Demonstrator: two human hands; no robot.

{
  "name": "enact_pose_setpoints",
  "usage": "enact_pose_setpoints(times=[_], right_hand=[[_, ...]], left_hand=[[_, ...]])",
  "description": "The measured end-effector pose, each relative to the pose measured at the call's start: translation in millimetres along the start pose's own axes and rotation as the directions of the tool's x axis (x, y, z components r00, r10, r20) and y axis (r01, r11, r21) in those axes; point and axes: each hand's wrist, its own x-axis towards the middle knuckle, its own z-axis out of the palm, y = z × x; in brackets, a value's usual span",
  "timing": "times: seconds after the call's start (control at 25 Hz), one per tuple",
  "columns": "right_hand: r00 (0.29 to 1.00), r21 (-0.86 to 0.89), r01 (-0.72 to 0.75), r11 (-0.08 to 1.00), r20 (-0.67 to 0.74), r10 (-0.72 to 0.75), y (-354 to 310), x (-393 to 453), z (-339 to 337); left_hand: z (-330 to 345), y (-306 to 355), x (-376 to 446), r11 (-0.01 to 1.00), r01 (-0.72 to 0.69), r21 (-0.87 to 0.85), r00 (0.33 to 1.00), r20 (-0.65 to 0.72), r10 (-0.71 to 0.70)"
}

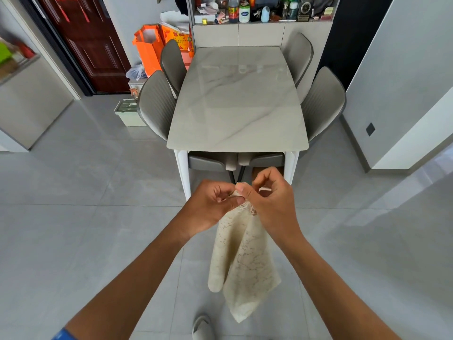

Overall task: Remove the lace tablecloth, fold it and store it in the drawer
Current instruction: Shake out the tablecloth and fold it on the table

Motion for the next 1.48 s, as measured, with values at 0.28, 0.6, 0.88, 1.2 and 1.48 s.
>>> enact_pose_setpoints(times=[0.28, 0.6, 0.88, 1.2, 1.48], right_hand=[[0.812, -0.442, -0.186, 0.878, 0.434, 0.391, 63.1, -2.0, -33.4], [0.680, -0.801, -0.014, 0.599, 0.431, 0.593, 144.4, -36.3, -56.2], [0.786, -0.427, -0.358, 0.830, 0.342, 0.515, 156.1, -82.5, 16.1], [0.772, -0.478, -0.293, 0.828, 0.392, 0.500, 135.7, -72.6, 101.6], [0.547, -0.780, -0.181, 0.599, 0.426, 0.721, 180.3, -142.1, 78.2]], left_hand=[[-49.6, 7.5, 28.9, 0.997, -0.020, -0.080, 0.961, -0.276, -0.003], [-117.2, 39.0, 49.7, 0.998, -0.068, -0.002, 0.861, -0.505, 0.057], [-111.5, 58.2, 50.6, 0.994, -0.109, 0.032, 0.840, -0.532, 0.109], [-123.2, 88.3, 52.7, 0.977, -0.169, 0.129, 0.810, -0.547, 0.212], [-194.3, 81.4, 51.8, 0.992, -0.113, 0.047, 0.642, -0.759, 0.109]])
